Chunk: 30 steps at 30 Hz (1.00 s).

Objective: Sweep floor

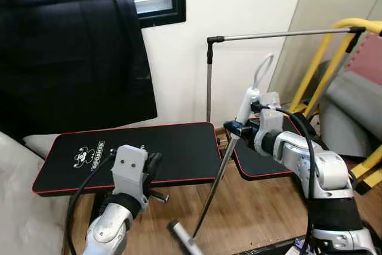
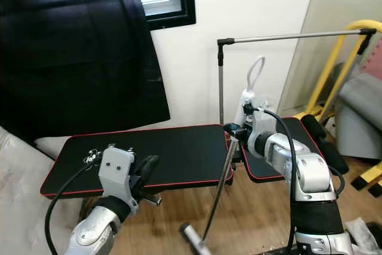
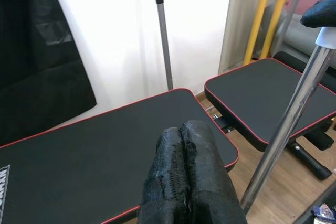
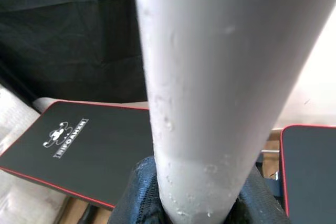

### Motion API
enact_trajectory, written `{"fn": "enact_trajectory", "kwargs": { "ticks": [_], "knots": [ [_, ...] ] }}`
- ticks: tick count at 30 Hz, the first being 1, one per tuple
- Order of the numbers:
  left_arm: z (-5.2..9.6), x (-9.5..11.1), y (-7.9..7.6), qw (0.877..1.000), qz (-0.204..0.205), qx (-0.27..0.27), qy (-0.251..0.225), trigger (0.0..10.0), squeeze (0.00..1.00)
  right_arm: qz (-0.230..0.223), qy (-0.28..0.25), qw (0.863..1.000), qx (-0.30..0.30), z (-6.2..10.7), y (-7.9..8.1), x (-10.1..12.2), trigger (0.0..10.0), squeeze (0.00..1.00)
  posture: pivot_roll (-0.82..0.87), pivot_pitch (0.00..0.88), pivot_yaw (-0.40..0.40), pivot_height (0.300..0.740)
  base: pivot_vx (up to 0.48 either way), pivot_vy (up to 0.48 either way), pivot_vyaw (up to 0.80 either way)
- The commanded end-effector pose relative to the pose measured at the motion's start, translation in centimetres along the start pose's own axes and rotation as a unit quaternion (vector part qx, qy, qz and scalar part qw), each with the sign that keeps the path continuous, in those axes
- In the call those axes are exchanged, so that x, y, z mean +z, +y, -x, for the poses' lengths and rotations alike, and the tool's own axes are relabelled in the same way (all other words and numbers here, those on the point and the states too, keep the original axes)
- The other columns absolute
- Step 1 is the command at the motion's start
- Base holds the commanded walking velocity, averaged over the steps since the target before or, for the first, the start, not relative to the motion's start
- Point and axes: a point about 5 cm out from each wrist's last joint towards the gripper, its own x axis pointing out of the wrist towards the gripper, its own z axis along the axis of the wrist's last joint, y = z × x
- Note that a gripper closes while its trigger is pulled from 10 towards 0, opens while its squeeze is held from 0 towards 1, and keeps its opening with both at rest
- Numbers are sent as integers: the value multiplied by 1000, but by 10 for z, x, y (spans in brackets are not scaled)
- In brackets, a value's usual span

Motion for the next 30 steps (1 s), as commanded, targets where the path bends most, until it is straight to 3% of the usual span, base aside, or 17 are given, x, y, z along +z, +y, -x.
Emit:
{"fn": "enact_trajectory", "kwargs": {
  "ticks": [1, 30],
  "knots": [
    [-1, -2, 2, 1000, 4, 0, 2, 10000, 0, 4, -9, 1000, 20, 2, 6, 5, 10000, 0, -37, 3, -15, 740, 0, 0, -800],
    [-13, -8, 14, 999, -10, 29, 17, 10000, 0, 116, -28, 991, 62, -7, 28, -4, 10000, 0, -27, 0, -12, 740, 0, 0, -800]
  ]
}}
